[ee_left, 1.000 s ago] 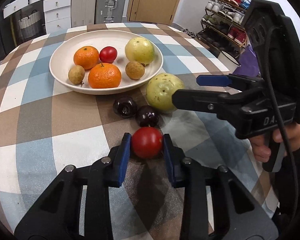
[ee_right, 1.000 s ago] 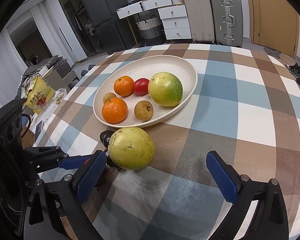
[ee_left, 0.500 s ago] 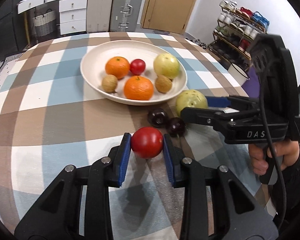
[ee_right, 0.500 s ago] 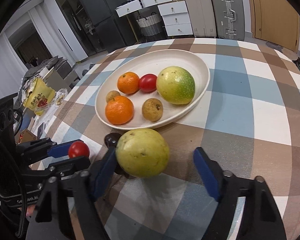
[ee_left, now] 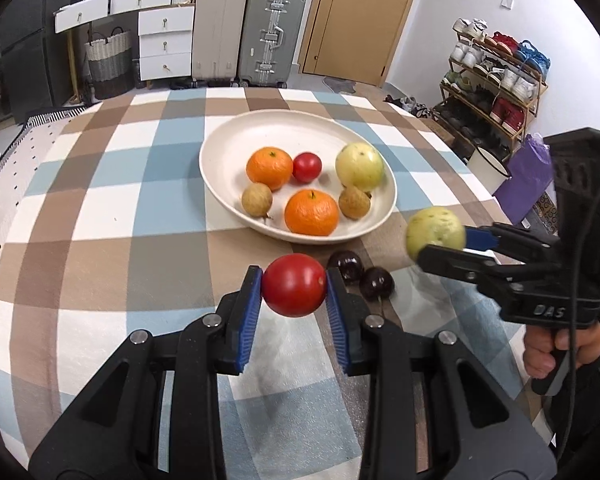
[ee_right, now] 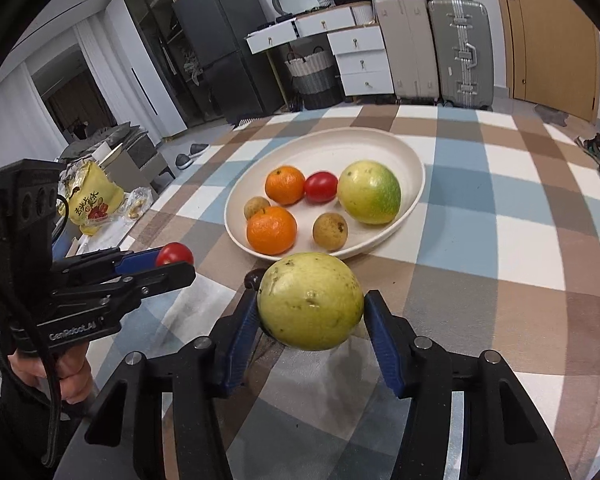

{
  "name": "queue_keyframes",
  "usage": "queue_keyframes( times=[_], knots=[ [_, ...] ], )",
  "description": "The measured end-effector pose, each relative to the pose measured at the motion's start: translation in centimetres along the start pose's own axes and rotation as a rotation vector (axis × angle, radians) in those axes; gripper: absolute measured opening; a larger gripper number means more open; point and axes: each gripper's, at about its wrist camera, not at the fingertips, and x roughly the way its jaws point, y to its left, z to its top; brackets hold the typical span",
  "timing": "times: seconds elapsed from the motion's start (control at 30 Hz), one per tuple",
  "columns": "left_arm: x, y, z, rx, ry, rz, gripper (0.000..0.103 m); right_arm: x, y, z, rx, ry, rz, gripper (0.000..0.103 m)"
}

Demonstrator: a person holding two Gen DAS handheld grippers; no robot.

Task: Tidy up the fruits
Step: 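Carry the tomato and pomelo onto the plate and open both tools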

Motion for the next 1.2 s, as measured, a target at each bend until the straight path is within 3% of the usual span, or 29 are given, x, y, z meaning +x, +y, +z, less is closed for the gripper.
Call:
queue_keyframes(
  times=[0.67,1.03,1.2],
  knots=[
    [0.0,0.7,5.6,0.020,-0.074,0.035,0.029,-3.2,-2.7,4.1,0.025,-0.099,-0.048,0.054],
    [4.3,2.8,8.7,0.023,-0.066,0.054,0.029,-0.6,-4.2,8.1,0.032,-0.144,-0.060,0.054],
    [6.6,4.7,10.2,0.002,-0.043,0.060,0.029,1.9,-4.9,9.4,0.043,-0.123,-0.058,0.054]
  ],
)
